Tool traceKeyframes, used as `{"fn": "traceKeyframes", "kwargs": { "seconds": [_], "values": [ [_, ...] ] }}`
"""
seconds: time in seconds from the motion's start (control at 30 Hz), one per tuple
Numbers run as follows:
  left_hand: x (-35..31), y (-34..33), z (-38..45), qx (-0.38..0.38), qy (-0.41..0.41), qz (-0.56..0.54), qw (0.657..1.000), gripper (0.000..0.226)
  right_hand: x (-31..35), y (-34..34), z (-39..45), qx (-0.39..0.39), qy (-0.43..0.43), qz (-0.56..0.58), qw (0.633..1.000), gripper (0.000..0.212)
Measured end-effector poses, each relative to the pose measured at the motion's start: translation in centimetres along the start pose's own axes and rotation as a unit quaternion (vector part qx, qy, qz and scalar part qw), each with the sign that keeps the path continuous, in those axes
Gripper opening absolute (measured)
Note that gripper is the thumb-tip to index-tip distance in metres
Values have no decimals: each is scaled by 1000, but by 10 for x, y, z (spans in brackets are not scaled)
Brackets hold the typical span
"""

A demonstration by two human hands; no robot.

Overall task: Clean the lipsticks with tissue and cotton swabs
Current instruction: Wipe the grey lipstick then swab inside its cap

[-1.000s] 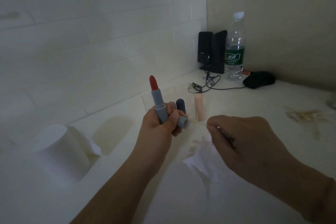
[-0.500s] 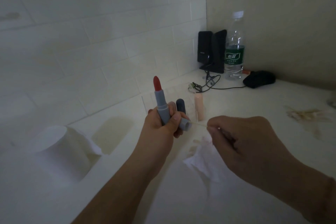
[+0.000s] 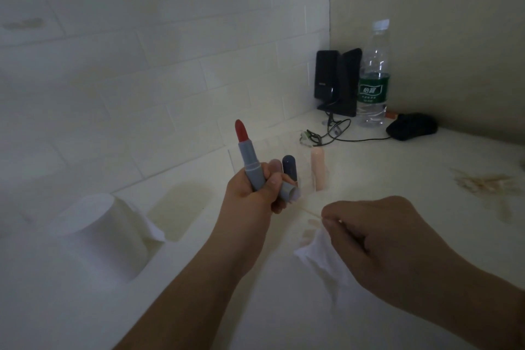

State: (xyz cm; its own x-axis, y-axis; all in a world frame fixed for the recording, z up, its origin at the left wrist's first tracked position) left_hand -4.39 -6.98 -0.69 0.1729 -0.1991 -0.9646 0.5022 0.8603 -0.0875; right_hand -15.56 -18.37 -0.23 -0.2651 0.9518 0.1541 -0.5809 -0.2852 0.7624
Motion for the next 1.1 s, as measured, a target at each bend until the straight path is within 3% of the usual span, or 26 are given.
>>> {"fn": "traceKeyframes", "kwargs": {
  "seconds": [0.1, 0.2, 0.3, 0.33, 0.47, 0.57, 0.73, 1.0, 1.1],
  "values": [
    [1, 0, 0, -7, 14, 9, 1000, 26, 3, 5, 1, -20, -5, 44, 999, 24],
    [7, 0, 3, -11, 79, -109, 991, 25, -7, 15, 1, -61, -74, 130, 987, 22],
    [9, -1, 5, 24, 150, -263, 953, 18, -30, 21, 1, -104, -174, 353, 913, 15],
    [8, -2, 4, 41, 164, -296, 940, 15, -36, 21, 2, -92, -186, 373, 904, 15],
    [3, -8, -1, 85, 191, -342, 916, 10, -58, 23, 6, -62, -188, 201, 959, 17],
    [3, -8, -2, 108, 195, -355, 908, 13, -74, 24, 5, -9, -216, 65, 974, 12],
    [3, -8, -2, 148, 194, -355, 902, 8, -95, 17, -4, 116, -305, -31, 945, 23],
    [4, -8, -2, 192, 185, -351, 898, 4, -107, 5, -12, 206, -323, -61, 922, 14],
    [4, -7, 0, 187, 178, -349, 901, 7, -108, 6, -10, 183, -326, -64, 926, 11]
  ]
}}
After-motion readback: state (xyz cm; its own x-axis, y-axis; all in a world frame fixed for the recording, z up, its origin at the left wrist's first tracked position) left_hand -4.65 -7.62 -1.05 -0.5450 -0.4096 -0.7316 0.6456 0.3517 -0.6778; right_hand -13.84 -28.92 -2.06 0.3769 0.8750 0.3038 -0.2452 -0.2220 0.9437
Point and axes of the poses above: each hand's wrist, its own z-axis towards the middle knuckle, its own y-axis out of the back of the hand, x = y × z, the point moved 4 cm from there along z, towards the middle knuckle, and after that the axes turned 1 degree about x, right-handed, at the moved point
